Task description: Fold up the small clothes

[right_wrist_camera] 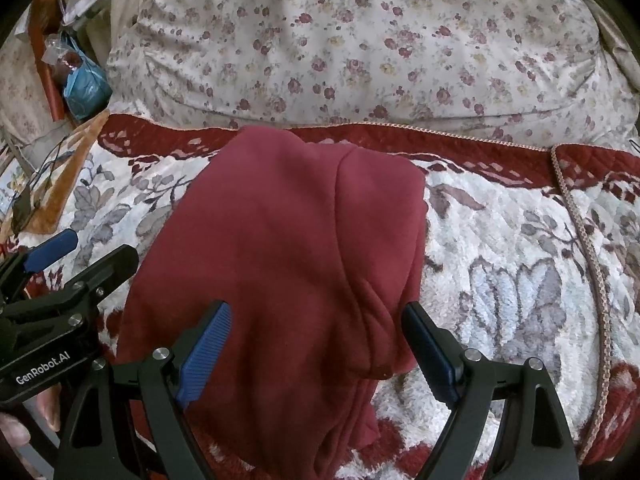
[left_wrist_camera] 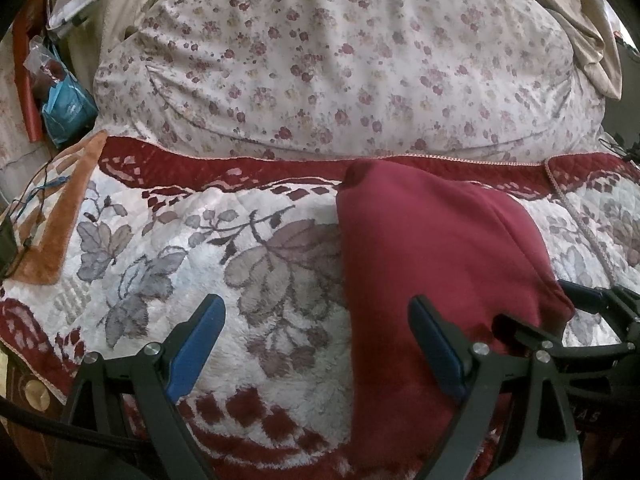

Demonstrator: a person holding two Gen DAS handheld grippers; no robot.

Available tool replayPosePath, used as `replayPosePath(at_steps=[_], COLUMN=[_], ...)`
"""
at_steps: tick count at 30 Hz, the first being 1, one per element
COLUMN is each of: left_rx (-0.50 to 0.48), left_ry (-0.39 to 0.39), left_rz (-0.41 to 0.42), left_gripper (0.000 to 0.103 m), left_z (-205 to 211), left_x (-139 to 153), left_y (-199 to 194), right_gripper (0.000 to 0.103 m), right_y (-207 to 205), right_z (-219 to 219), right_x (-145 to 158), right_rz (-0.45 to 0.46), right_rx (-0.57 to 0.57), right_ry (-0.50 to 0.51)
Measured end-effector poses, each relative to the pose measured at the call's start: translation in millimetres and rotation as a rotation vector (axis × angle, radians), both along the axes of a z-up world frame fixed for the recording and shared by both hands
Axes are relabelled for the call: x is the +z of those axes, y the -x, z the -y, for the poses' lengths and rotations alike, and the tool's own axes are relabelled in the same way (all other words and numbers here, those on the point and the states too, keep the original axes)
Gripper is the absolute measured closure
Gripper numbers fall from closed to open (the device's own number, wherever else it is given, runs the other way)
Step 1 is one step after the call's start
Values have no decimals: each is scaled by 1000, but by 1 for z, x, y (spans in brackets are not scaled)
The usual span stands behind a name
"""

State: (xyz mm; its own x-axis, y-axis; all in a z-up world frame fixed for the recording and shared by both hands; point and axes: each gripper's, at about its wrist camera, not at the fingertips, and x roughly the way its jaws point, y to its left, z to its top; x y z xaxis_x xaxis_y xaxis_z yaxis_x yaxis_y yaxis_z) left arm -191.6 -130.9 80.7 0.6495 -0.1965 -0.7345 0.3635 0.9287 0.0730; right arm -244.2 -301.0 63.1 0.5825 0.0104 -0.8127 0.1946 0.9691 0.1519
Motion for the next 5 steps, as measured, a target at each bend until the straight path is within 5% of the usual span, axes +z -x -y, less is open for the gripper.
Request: replayPosePath(at_steps=[5], left_rx=[-2], left_ry=[6], left_rz=[-10], left_gripper=[11], left_z=[0], left_x=[-5], left_y=[-5], right_gripper=[13], right_y=[-2], right_z=[1], right_x=[-2], right_rz=[-2], right_rx=[1], right_ry=[-2])
